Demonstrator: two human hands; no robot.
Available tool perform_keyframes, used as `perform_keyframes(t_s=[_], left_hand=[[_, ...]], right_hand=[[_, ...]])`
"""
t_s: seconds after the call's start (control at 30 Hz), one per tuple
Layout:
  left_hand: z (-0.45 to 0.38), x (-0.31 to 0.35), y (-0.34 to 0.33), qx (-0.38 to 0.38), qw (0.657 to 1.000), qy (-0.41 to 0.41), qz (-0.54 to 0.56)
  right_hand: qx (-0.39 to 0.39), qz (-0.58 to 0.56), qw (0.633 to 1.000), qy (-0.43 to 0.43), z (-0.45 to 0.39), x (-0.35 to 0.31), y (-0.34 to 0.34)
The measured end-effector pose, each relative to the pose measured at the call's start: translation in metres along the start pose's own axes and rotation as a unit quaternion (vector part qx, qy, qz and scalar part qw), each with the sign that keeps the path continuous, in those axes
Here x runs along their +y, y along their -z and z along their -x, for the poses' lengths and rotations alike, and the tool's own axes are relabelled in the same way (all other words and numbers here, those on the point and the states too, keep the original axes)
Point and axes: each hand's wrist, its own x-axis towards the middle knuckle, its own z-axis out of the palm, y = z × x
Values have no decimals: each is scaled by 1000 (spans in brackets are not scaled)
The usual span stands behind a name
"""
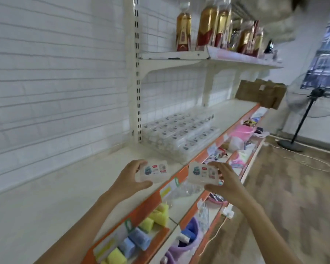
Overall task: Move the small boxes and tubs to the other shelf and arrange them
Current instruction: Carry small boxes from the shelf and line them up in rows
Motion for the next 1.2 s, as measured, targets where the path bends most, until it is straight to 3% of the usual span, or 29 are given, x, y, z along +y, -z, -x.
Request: perform_keyframes(t_s=[0.3,0.57,0.87,1.2], left_hand=[[-82,76,-120,-31,999,-38,12],[-159,109,-177,-33,995,-83,-50],[-275,122,-221,15,986,-121,-114],[-360,117,-221,74,986,-39,-147]], right_hand=[[64,-5,997,-50,14,107,102],[83,10,993,-85,-23,176,148],[53,22,996,-67,-140,255,187],[-36,6,999,21,-301,291,193]])
